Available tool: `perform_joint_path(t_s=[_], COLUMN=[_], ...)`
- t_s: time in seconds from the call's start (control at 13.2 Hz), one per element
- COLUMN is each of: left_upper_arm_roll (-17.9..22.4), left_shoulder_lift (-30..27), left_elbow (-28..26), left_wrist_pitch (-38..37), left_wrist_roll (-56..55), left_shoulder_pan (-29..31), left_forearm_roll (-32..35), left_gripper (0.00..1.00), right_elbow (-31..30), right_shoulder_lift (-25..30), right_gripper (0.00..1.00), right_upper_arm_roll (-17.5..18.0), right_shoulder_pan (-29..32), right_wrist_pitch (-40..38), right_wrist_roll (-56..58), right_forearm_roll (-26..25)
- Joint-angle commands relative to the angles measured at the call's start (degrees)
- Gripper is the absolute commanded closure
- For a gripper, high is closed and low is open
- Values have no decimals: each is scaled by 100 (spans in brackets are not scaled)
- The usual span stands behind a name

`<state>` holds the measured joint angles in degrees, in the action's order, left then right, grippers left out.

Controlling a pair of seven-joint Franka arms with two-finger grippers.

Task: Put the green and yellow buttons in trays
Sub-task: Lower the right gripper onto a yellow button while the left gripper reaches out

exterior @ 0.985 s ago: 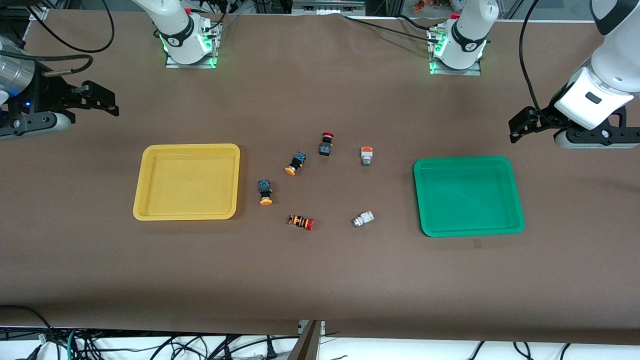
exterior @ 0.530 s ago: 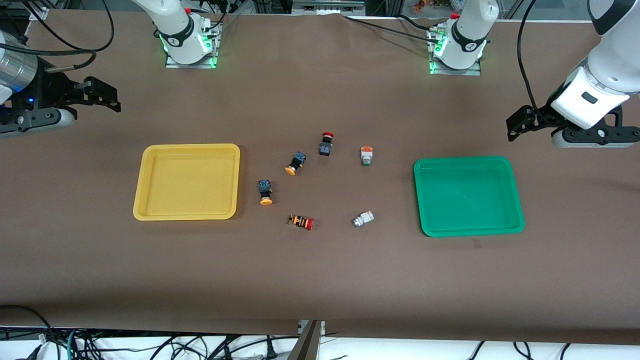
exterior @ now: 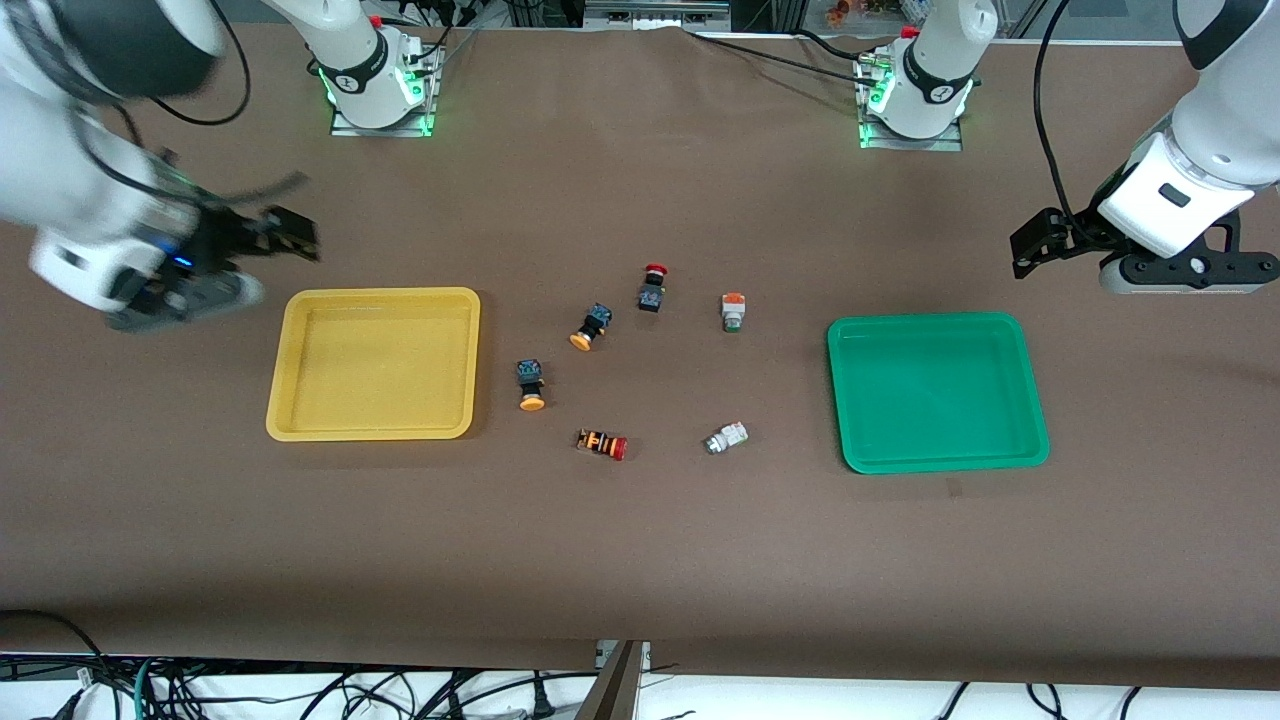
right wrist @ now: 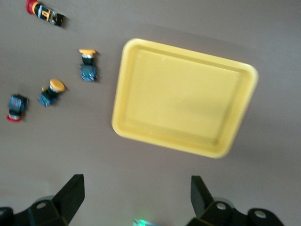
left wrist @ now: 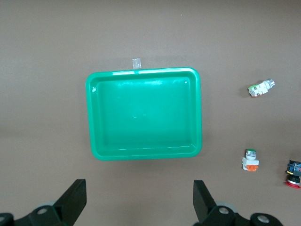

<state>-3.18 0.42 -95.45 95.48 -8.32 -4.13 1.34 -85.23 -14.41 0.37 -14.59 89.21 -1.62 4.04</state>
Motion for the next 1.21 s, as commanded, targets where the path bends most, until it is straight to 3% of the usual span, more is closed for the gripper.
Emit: perform_joint_path(t_s=[0.0, 0.3, 0.68, 0.98, 1.14], left_upper_arm_roll=[-7, -7, -34, -341, -377], left_shoulder_lift=[-33, -33, 63, 808, 1370], left_elbow=[44, 53, 44, 53, 341], left_wrist_pitch=[-99, -99, -213, -662, -487], left_wrist_roll=[-38, -38, -12, 41, 67], left_shoulder_pan=[-18, -26, -35, -193, -403], left_forearm_roll=[-28, -19, -28, -46, -81], left_gripper=[0, 0, 0, 0, 0], right_elbow=[85, -71, -1468, -1584, -1593], right_shoulder_lift=[-728, -1607, -1838, -2153, -2320], right_gripper=[1, 1, 1, 2, 10], right_upper_arm_roll=[-10, -10, -10, -10, -19], right_shoulder_pan=[-579, -1045, -1459, -1547, -1573], right_wrist_pitch=[734, 1869, 4056, 4701, 4947], right_wrist_roll=[-655, -1076, -1324, -1420, -1429], right_forearm_roll=[88, 325, 325, 325, 317])
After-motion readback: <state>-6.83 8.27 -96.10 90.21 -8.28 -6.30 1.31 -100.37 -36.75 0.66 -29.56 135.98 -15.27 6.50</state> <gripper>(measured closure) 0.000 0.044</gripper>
